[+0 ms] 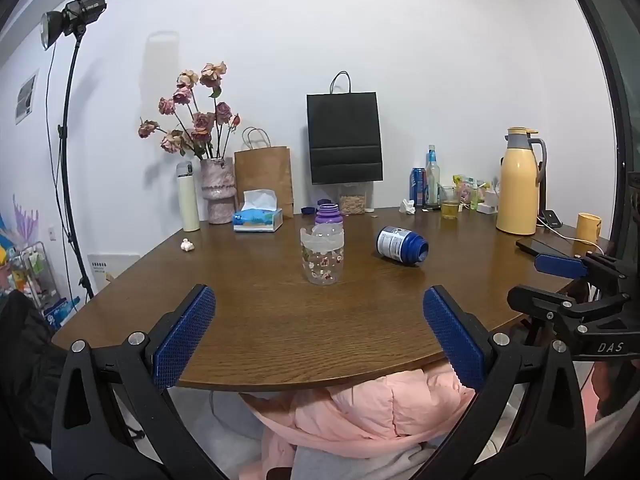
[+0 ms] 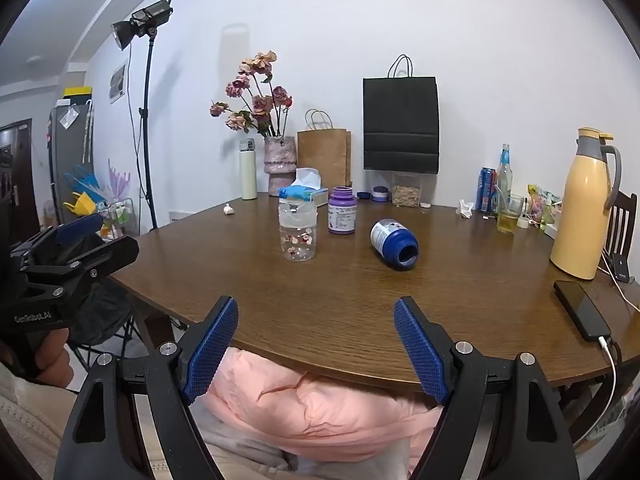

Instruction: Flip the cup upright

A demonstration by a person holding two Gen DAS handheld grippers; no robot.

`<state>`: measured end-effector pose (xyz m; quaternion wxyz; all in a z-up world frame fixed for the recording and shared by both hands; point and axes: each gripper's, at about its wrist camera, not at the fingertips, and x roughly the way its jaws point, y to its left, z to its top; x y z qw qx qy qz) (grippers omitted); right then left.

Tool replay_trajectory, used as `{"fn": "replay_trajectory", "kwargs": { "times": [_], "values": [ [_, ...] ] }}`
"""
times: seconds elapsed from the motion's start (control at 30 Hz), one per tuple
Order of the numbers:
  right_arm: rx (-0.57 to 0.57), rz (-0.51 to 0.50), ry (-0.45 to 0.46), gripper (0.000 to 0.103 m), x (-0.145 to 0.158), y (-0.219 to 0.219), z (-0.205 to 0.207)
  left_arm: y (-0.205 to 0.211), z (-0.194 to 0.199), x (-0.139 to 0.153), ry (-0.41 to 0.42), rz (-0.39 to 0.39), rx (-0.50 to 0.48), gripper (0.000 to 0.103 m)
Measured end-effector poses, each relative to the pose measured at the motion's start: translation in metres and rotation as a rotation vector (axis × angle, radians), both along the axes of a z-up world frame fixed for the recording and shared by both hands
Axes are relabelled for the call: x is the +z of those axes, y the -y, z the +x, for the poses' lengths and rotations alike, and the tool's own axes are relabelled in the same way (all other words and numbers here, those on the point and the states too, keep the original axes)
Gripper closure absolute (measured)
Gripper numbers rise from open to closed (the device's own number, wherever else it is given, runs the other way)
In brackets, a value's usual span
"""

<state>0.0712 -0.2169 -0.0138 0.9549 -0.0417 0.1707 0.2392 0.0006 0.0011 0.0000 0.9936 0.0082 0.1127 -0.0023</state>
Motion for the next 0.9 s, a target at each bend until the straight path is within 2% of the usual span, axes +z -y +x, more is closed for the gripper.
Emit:
{"fn": "replay_trajectory", "kwargs": {
  "times": [0.23, 0.9],
  "values": [
    [0.0, 0.006, 0.006, 0.018, 0.0002, -0.0003, 0.0001, 0.0003, 0.0005, 0.0004, 0.01, 0.026, -0.002, 0.0],
    [0.008, 0.004, 0.013, 0.019, 0.0006, -0.0012, -0.0009, 0.0052, -0.0004, 0.002, 0.012, 0.031, -0.015, 0.0]
  ]
}}
